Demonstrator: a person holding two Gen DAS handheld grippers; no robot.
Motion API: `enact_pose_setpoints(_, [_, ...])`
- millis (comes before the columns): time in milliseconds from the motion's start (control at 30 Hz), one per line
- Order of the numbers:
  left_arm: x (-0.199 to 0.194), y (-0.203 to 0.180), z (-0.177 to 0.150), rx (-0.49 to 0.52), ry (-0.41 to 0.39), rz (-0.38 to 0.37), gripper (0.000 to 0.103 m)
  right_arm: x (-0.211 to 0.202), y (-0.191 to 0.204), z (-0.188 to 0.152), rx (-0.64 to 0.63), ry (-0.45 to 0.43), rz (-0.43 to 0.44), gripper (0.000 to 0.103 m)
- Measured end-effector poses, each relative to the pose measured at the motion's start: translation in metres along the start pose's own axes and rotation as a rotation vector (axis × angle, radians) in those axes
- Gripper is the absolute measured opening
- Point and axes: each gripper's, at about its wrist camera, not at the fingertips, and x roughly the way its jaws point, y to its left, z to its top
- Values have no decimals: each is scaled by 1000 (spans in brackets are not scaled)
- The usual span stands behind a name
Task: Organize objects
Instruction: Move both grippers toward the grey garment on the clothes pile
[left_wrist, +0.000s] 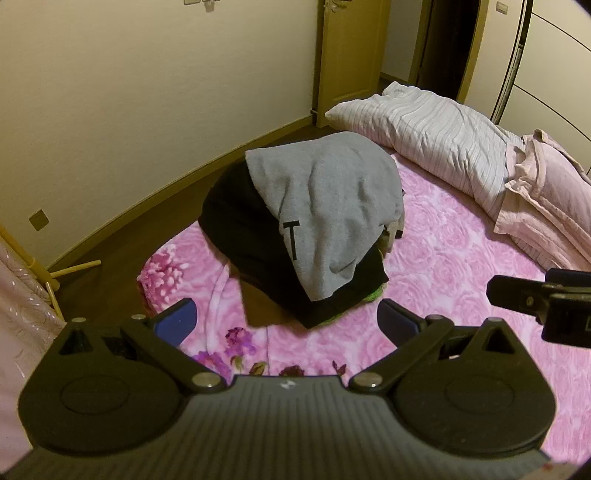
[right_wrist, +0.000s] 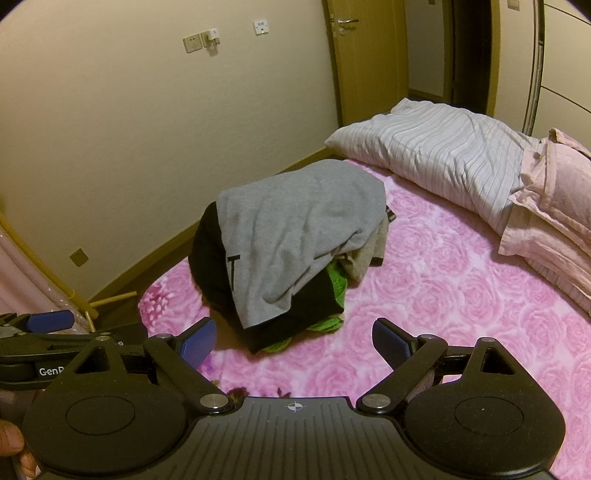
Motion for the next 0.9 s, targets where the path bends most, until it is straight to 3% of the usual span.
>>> enact_pose_setpoints(567, [8,-6,3,44,8,-23,102,0,-10,-1,23,-3,-23,89])
enact_pose_setpoints(900, [21,-32,9,67,26,-41,102,1,-37,1,42,5,-30,89])
